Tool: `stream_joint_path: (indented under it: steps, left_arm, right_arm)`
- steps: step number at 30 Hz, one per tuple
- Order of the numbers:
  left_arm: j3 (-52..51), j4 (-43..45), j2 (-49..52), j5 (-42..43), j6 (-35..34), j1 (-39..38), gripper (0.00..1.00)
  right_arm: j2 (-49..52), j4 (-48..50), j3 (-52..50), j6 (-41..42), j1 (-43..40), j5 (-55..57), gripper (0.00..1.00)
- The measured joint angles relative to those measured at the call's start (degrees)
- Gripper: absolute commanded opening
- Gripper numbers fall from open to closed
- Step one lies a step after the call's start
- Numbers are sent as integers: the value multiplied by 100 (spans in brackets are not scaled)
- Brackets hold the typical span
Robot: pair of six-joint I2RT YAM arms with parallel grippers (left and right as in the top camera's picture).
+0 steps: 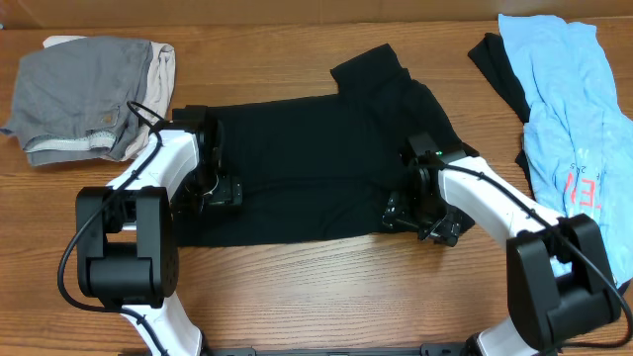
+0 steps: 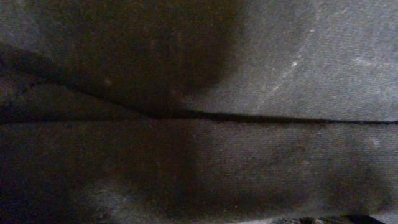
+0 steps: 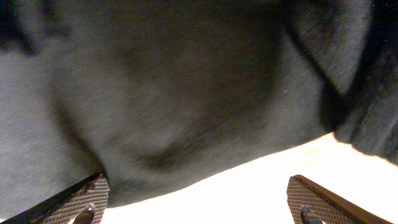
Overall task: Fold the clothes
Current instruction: 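Release the shirt and raise both grippers to the top corners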
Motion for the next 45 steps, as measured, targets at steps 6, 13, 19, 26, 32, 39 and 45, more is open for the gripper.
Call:
stream_joint_path:
  steps: [6,13,19,26,32,39,45]
  left_arm:
    - [396,-686,15,-22,-103,0,97]
    - [2098,-1604,-33,-39,-173,0,100]
    - [3141,-1486,-114,-26,-407,11,100]
    - [3289,-133,-125,216,-649,354,100]
    - [3305,619,107,269,-719,822,100]
    - [3311,1056,911,295,-695,798,100]
    - [3311,1292,1523,243,-693,752,99]
  right_arm:
    - [-892,-575,317,-221,-22,-70,100]
    - [-1401,-1360,2389,-1113,-243,-81,100]
    - [-1403,-605,3351,-1851,-431,-59,100]
    - [-798,459,3648,-2494,-649,-20,100]
    - [310,1075,3652,-2894,-651,-13,100]
    - [769,1364,3650,-3029,-651,-15,100]
    - [767,1482,3650,-3053,-651,341,99]
